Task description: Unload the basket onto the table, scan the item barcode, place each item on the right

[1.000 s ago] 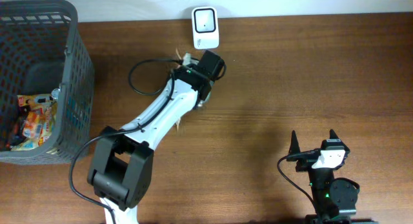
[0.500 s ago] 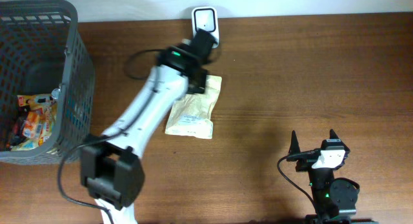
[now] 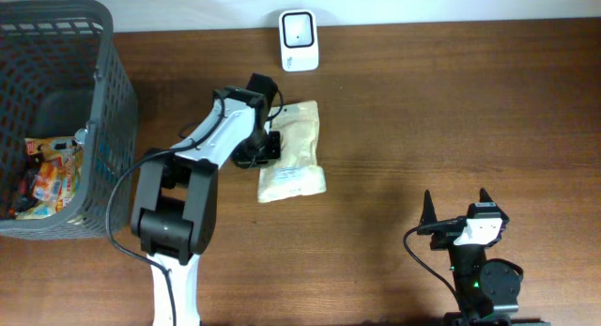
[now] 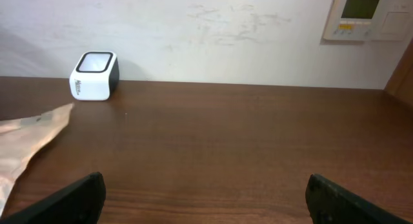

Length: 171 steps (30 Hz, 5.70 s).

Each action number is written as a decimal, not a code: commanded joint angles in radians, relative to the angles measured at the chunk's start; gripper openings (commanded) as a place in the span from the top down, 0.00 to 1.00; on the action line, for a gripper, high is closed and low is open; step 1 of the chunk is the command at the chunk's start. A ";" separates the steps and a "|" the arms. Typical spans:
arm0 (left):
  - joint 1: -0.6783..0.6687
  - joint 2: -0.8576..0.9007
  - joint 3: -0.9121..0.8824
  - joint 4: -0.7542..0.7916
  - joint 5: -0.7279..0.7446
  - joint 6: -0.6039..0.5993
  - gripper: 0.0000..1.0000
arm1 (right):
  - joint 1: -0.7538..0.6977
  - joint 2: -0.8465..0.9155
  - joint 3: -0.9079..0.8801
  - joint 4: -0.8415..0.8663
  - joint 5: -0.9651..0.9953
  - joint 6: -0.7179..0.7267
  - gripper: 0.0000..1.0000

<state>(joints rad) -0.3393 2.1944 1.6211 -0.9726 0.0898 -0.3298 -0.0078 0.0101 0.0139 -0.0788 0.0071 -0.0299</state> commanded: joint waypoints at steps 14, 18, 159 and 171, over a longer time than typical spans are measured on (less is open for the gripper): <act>-0.161 0.019 0.169 0.076 0.008 -0.096 1.00 | -0.006 -0.006 -0.008 -0.003 0.008 0.004 0.02; -0.110 0.019 0.292 -0.259 0.007 -0.034 1.00 | -0.006 -0.007 -0.008 -0.003 0.008 0.004 0.02; -0.195 -0.044 0.145 0.239 0.179 -0.181 1.00 | -0.006 -0.006 -0.008 -0.003 0.008 0.004 0.02; -0.376 0.085 0.145 0.417 0.182 -0.497 1.00 | -0.006 -0.006 -0.008 -0.003 0.008 0.004 0.02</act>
<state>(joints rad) -0.6823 2.2230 1.7687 -0.5835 0.2718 -0.6968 -0.0078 0.0101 0.0139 -0.0788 0.0071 -0.0307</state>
